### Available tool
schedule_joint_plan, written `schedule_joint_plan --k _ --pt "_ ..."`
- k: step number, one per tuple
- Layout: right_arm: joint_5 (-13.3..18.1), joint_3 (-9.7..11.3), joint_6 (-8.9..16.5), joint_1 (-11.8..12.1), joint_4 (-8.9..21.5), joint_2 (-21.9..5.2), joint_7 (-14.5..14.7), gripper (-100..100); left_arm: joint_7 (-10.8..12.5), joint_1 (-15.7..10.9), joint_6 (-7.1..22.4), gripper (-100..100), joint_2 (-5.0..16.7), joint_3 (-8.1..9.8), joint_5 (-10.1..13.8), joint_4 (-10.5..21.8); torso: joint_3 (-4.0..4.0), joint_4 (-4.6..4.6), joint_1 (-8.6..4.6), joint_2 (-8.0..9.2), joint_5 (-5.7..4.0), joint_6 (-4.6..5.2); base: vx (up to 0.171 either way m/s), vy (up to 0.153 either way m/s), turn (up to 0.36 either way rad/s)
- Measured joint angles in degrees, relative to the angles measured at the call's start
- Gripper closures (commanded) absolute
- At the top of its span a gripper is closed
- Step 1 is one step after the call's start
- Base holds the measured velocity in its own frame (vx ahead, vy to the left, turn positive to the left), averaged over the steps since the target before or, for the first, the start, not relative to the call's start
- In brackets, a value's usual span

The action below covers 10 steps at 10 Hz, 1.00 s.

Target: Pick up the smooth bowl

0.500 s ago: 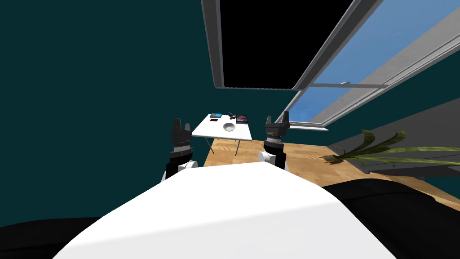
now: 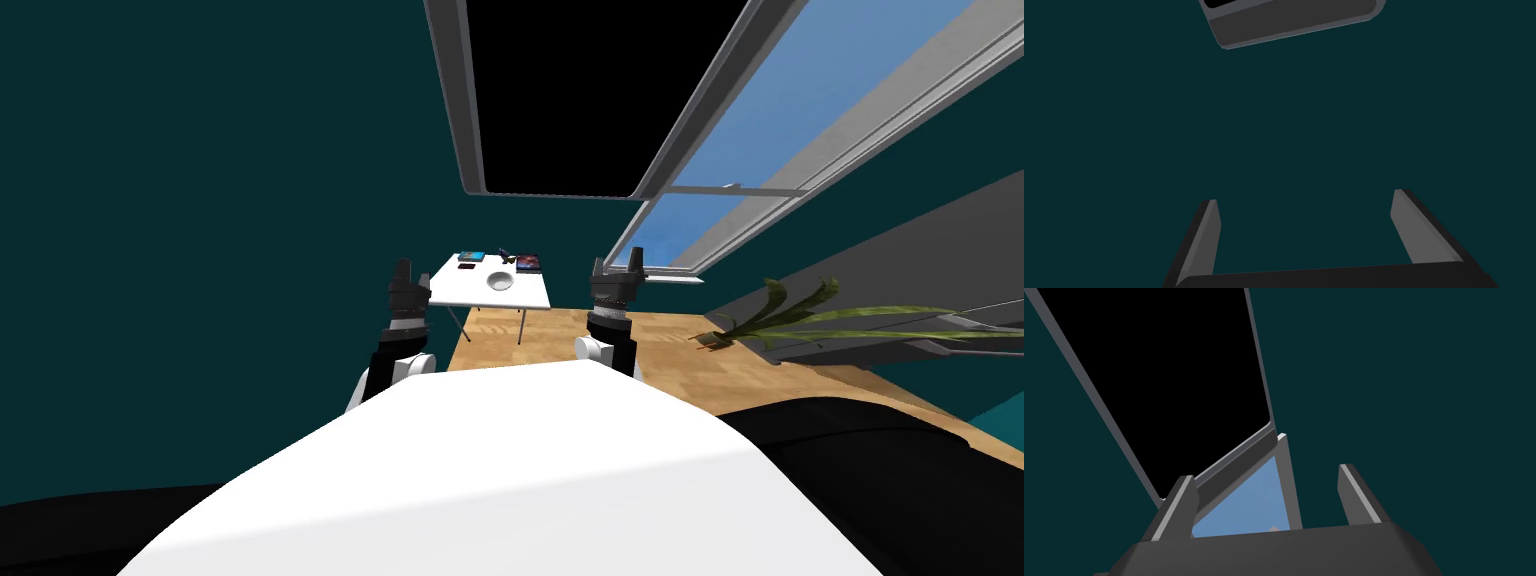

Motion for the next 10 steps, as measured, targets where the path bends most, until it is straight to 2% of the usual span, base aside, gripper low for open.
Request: schedule_joint_plan --k 6,10 --pt "0.0 0.0 0.0 0.0 0.0 0.0 0.0 0 -0.06 -4.07 8.6 -100 2.29 1.4 0.67 0.02 -0.01 0.0 -0.03 -0.02 -0.01 0.0 -0.029 -0.075 -0.098" --pt "0.0 0.0 0.0 0.0 0.0 0.0 0.0 0 -0.2 -7.03 14.48 -100 2.91 2.29 0.94 0.85 -0.05 -0.02 0.08 -0.08 0.02 -0.01 -0.02 -0.072 -0.094"
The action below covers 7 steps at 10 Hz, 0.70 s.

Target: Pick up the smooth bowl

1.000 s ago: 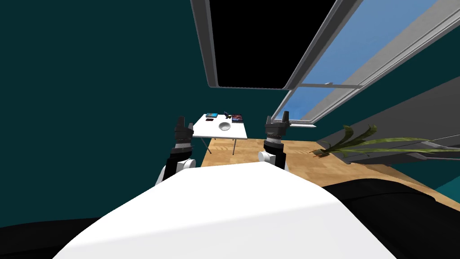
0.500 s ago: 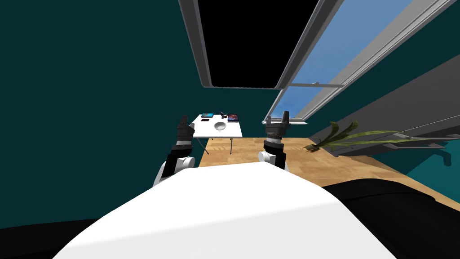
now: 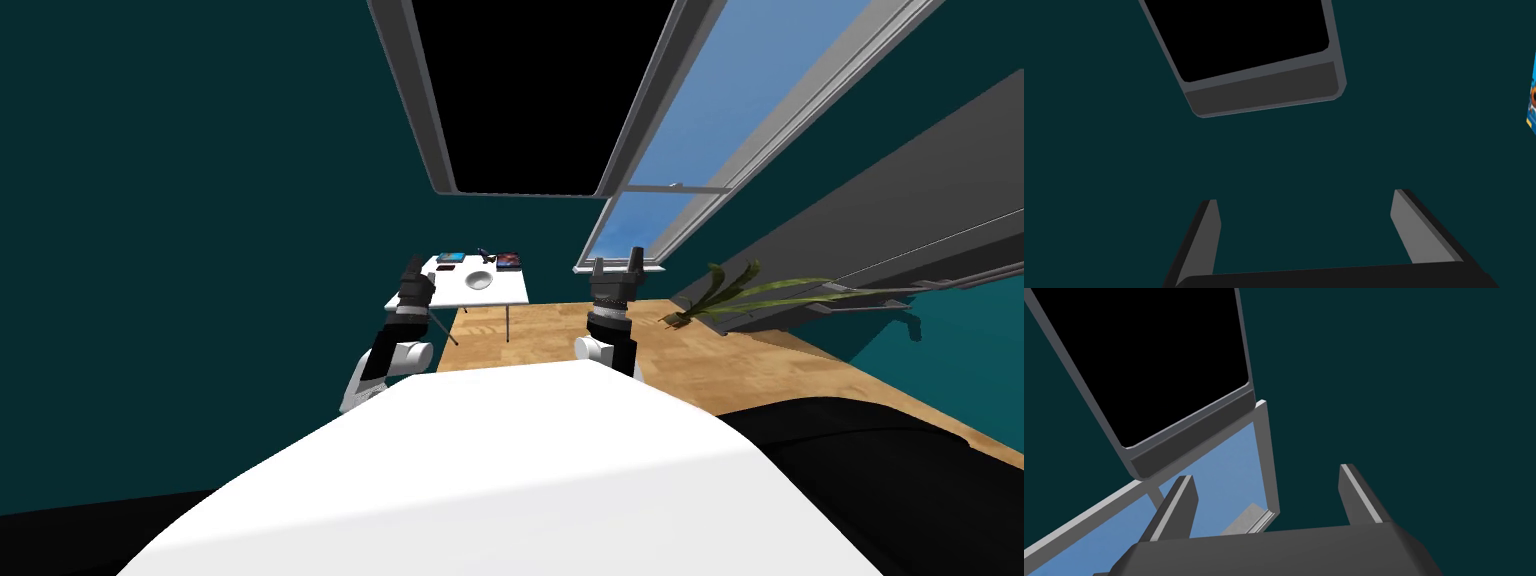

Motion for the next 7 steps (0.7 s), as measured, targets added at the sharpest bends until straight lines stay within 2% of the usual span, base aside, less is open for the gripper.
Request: schedule_joint_plan --k 7 --pt "0.0 0.0 0.0 0.01 0.0 0.0 0.0 0 -0.09 -4.49 10.83 -100 0.89 1.94 0.44 0.5 0.0 0.0 0.03 0.01 0.0 -0.04 -0.014 -0.075 -0.099"
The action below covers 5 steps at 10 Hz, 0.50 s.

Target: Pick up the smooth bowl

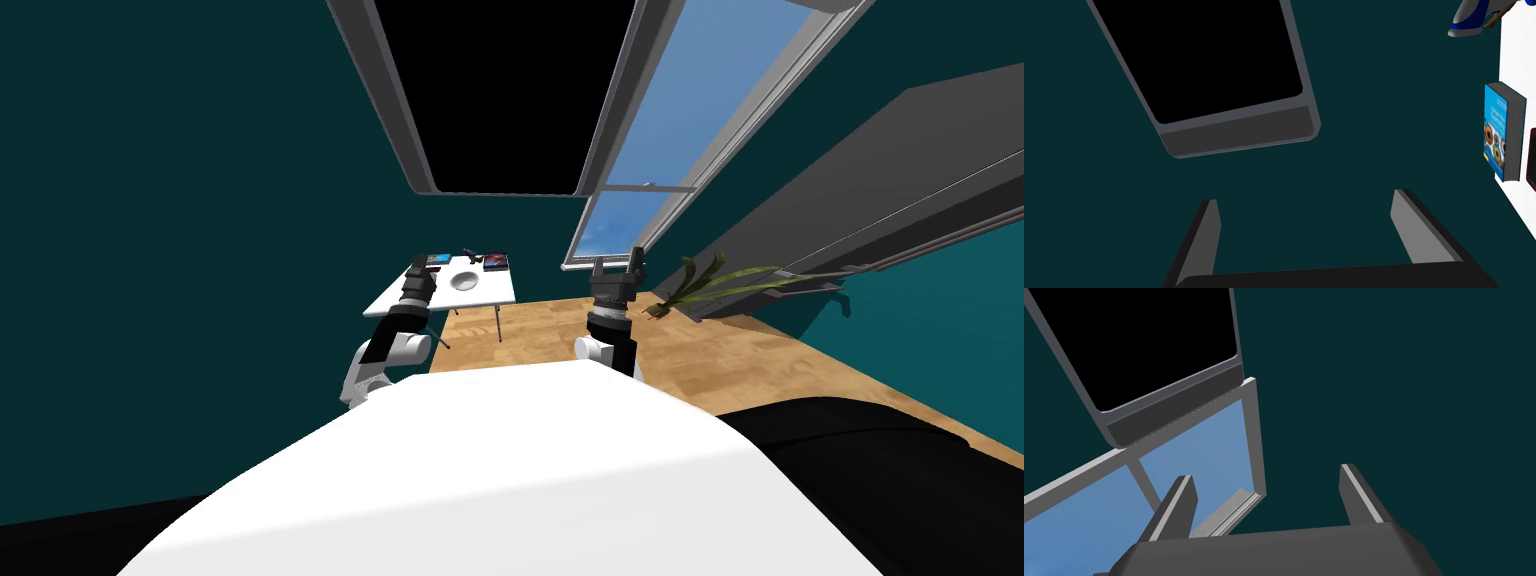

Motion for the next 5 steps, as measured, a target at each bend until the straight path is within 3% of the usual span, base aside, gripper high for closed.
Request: schedule_joint_plan --k 5 --pt "0.0 0.0 0.0 0.0 0.0 0.0 0.0 0 -0.28 -4.03 9.2 -100 0.12 1.65 -0.22 0.62 -0.03 -0.01 0.01 -0.05 0.01 0.01 0.005 -0.061 -0.078"
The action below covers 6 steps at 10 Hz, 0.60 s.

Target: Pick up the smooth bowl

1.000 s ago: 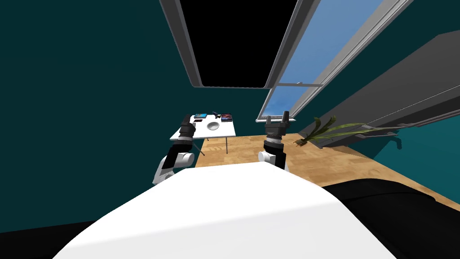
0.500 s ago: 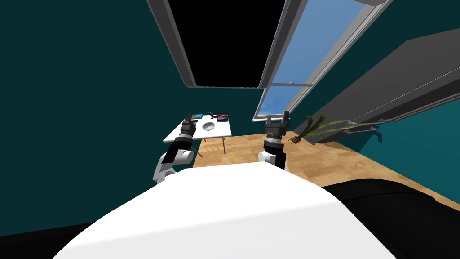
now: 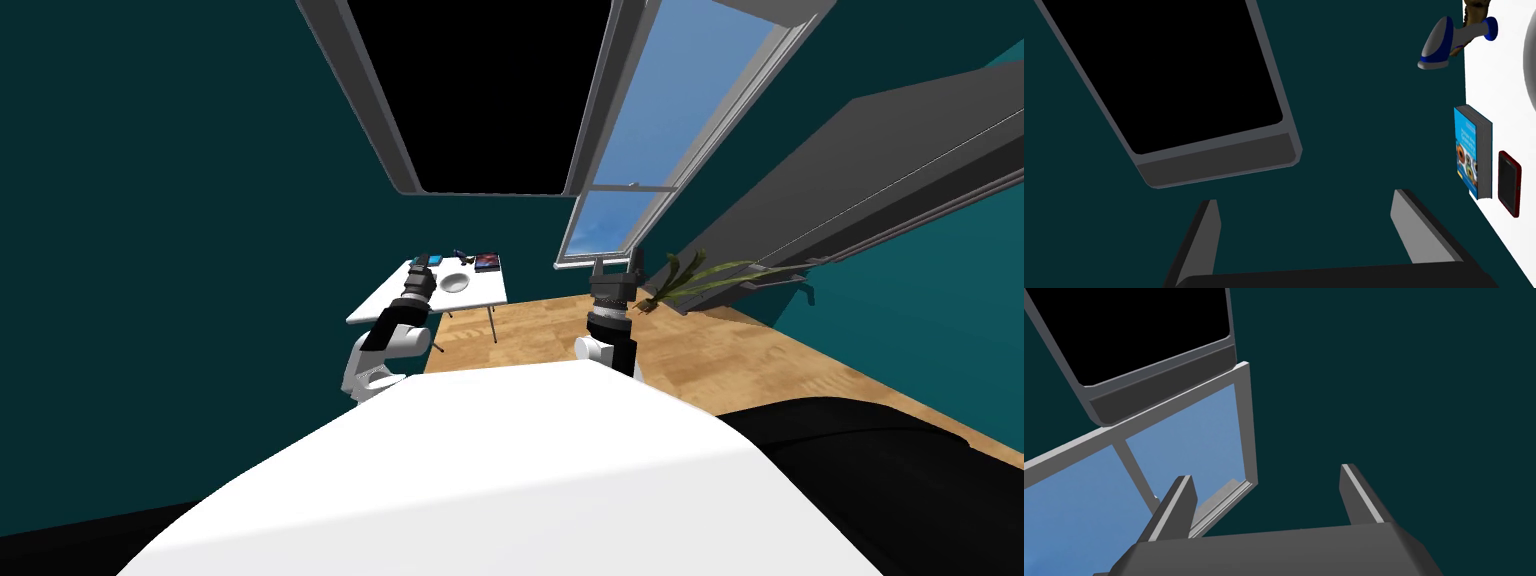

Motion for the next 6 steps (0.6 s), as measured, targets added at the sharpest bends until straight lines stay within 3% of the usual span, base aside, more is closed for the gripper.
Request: schedule_joint_plan --k 6 --pt "0.0 -0.01 0.0 0.01 0.0 0.0 0.0 0 -0.19 -3.08 8.37 -100 0.32 1.81 -0.14 1.81 -0.01 -0.01 0.15 -0.02 0.03 -0.03 0.013 -0.038 -0.062"
